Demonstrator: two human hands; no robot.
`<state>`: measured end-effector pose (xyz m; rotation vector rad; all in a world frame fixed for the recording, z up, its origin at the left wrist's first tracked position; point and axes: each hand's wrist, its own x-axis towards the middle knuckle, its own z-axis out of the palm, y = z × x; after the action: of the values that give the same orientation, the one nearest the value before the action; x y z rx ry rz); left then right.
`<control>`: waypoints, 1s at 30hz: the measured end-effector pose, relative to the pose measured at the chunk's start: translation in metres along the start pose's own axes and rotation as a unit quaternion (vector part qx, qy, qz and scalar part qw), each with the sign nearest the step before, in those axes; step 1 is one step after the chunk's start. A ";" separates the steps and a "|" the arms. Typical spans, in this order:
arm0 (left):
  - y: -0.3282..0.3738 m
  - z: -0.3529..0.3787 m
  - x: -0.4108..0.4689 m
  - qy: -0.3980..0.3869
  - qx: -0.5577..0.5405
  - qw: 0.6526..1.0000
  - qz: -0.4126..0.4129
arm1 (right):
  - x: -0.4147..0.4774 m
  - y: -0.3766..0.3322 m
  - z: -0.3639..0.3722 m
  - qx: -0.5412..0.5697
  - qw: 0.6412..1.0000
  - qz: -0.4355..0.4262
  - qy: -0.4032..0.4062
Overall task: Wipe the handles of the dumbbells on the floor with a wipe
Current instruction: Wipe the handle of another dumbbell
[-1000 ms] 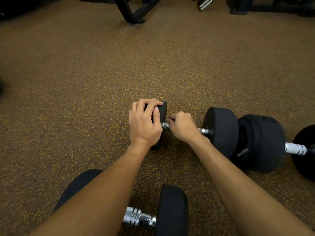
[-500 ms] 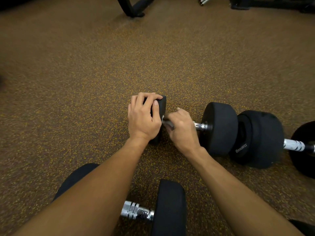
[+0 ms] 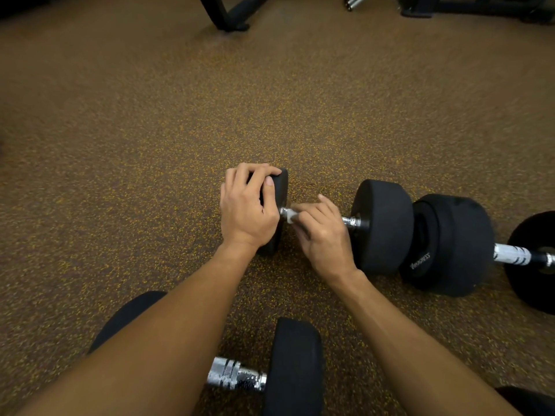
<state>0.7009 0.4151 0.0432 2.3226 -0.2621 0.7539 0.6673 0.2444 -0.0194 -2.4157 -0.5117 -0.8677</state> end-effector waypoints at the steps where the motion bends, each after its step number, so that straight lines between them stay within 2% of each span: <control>1: 0.001 0.000 0.000 -0.001 0.001 1.000 -0.001 | -0.004 0.001 -0.001 -0.002 1.000 0.012 0.009; 4: 0.000 0.000 0.000 -0.001 0.006 1.000 0.000 | -0.003 -0.005 0.005 -0.004 0.999 0.029 0.025; 9: -0.001 0.001 0.000 0.000 0.005 1.000 0.005 | 0.003 -0.002 0.007 0.026 1.000 -0.001 0.012; 14: -0.001 0.000 0.000 -0.002 0.005 1.000 0.006 | -0.012 0.003 0.000 0.029 0.996 0.056 0.058; 20: -0.001 0.001 0.001 0.000 0.002 1.000 0.002 | 0.009 -0.008 0.011 0.030 0.998 0.057 0.005; 26: 0.000 -0.001 0.000 -0.003 0.002 1.000 0.002 | -0.005 -0.008 0.001 0.030 0.992 0.114 0.053; 30: -0.001 0.001 0.001 -0.002 -0.003 1.000 0.002 | 0.017 -0.017 0.016 0.039 0.991 0.131 0.006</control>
<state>0.7025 0.4152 0.0429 2.3188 -0.2707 0.7505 0.6785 0.2705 -0.0124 -2.3374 -0.2112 -0.7333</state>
